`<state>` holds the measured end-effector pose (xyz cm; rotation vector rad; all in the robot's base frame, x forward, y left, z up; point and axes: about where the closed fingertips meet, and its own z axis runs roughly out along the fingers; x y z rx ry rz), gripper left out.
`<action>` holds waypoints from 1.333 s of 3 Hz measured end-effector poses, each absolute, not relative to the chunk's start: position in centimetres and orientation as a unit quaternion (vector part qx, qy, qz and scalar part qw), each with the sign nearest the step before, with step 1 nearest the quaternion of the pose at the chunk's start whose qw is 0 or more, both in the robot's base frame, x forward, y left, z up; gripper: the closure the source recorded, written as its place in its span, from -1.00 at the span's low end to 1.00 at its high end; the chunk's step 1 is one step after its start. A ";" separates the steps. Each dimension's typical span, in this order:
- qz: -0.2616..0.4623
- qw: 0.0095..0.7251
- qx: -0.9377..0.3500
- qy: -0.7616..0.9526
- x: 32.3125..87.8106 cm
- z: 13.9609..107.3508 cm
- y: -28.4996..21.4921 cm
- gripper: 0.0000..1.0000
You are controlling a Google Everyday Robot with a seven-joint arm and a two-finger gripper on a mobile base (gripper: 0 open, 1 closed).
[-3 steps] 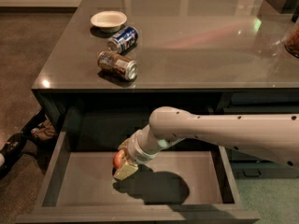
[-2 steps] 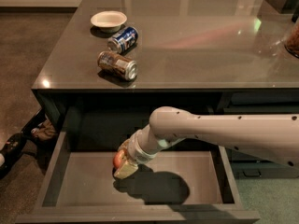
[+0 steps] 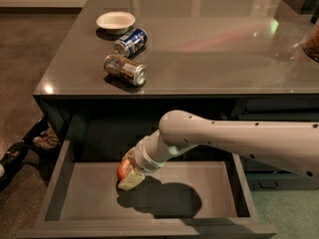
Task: Pick apple from top drawer and place on counter
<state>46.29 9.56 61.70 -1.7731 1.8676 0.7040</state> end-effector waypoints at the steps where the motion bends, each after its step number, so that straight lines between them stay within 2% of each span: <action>1: 0.295 0.285 -0.643 0.647 46.9 66.8 9.9 1.00; 2: 0.304 0.363 -0.637 0.608 48.3 73.9 7.3 1.00; 3: 0.304 0.363 -0.638 0.607 48.3 74.0 7.3 1.00; 4: 0.271 0.360 -0.678 0.581 49.3 79.8 8.7 1.00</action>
Offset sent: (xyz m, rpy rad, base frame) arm 0.0345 -0.0580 0.2032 0.4258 -0.2552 0.0319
